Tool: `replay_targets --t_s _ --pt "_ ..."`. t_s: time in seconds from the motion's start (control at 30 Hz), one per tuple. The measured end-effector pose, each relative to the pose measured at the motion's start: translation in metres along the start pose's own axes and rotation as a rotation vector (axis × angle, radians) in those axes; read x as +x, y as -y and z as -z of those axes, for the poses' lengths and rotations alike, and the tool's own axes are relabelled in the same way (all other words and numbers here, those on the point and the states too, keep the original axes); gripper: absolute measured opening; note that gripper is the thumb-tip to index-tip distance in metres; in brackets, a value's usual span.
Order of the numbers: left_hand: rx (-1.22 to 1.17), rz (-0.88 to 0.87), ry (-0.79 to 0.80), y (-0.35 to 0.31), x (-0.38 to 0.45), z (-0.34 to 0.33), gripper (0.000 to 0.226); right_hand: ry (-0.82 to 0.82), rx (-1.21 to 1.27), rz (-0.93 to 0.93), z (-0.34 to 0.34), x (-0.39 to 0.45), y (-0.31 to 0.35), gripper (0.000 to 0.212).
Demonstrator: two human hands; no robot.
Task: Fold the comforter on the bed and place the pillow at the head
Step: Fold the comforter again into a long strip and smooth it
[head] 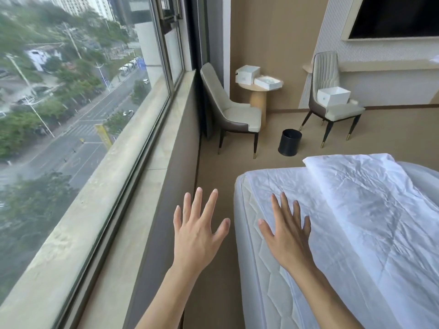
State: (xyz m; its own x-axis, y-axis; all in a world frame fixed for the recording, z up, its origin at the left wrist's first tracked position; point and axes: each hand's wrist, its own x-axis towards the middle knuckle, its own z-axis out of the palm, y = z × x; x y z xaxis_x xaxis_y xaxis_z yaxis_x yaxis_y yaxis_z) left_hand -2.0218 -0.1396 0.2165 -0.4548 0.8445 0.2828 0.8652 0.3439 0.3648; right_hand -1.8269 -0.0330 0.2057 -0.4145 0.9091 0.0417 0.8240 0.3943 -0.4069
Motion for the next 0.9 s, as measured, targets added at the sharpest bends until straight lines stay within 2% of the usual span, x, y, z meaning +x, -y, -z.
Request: replay_targets --t_s 0.07,0.3,0.47,0.6,0.77,0.9 --pt "-0.009 0.005 0.003 0.004 0.008 -0.005 0.070 -0.002 -0.001 0.002 -0.002 0.007 0.000 0.078" --pt "-0.018 0.039 -0.003 0.016 0.043 -0.014 0.072 0.035 0.000 0.011 -0.010 0.052 0.007 0.069" --pt "-0.030 0.071 -0.027 0.032 0.089 -0.020 0.072 0.033 0.018 0.060 -0.017 0.101 0.026 0.076" --pt "-0.027 0.087 -0.031 0.045 0.152 -0.034 0.072 0.033 0.037 0.061 -0.028 0.160 0.034 0.081" --pt "0.004 0.077 -0.038 0.065 0.266 -0.065 0.072 0.049 0.071 0.053 -0.045 0.275 0.042 0.069" --pt "0.005 0.079 -0.040 0.071 0.348 -0.075 0.073 0.034 0.113 0.062 -0.046 0.361 0.057 0.068"
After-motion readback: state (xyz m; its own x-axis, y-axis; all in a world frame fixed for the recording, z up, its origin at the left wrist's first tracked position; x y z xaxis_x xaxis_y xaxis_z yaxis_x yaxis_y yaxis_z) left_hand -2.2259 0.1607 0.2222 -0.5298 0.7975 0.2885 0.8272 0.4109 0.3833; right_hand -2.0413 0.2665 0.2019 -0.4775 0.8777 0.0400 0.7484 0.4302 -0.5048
